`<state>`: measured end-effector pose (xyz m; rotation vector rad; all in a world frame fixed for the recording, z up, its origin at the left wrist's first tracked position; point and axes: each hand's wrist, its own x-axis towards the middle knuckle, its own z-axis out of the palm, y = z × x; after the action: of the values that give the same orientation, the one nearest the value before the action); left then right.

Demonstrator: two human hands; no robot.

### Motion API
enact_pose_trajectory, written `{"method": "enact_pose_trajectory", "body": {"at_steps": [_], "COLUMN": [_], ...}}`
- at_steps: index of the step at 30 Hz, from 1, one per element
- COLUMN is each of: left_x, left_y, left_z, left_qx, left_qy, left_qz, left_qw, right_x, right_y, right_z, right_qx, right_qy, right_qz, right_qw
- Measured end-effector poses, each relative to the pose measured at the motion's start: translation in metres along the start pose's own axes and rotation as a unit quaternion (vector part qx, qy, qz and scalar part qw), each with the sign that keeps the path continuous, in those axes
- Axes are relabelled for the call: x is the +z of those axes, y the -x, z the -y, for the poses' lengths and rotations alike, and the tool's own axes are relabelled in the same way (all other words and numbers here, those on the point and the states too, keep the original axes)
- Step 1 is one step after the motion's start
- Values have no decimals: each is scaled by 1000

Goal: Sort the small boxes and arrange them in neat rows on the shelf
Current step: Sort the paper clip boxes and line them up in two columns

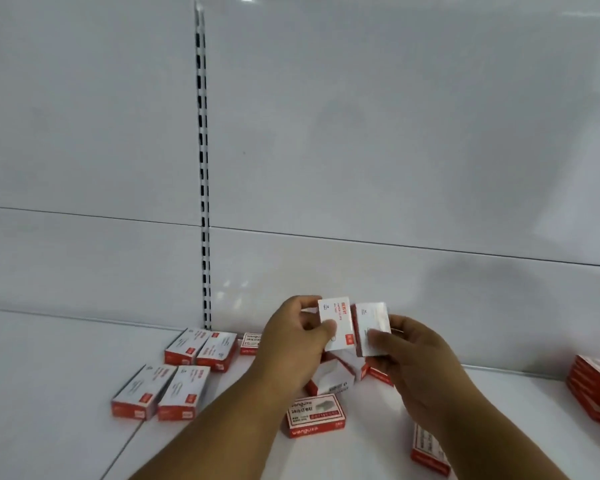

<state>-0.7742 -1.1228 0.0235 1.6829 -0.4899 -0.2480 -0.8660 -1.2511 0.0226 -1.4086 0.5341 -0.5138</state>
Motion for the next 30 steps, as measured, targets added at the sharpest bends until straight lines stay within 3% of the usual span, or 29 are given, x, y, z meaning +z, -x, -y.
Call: {"method": "enact_pose_trajectory", "body": {"at_steps": [6, 10, 15, 18, 21, 26, 30], "left_x": [-87, -161, -195, -200, -199, -194, -185], "left_y": [-10, -29, -53, -63, -69, -59, -40], "left_z": [-15, -7, 30, 47, 54, 51, 49], "left_qx": [36, 18, -1, 11, 54, 148, 197], "left_qy": [-128, -215, -297, -286, -349, -360, -347], "left_qz": [-3, -5, 38, 34, 16, -9, 32], "left_qw": [991, 976, 954, 958, 935, 921, 916], "right_x": [69, 143, 204, 210, 208, 204, 173], "right_y": [11, 8, -10, -15, -16, -4, -8], "right_z": [25, 17, -19, -25, -27, -37, -28], "right_qx": [-56, -77, -40, -37, -47, -87, -150], "right_qy": [91, 155, 348, 438, 500, 500, 504], "right_qz": [30, 9, 1, -32, -51, -72, -114], "right_qw": [994, 985, 937, 898, 863, 859, 843]}}
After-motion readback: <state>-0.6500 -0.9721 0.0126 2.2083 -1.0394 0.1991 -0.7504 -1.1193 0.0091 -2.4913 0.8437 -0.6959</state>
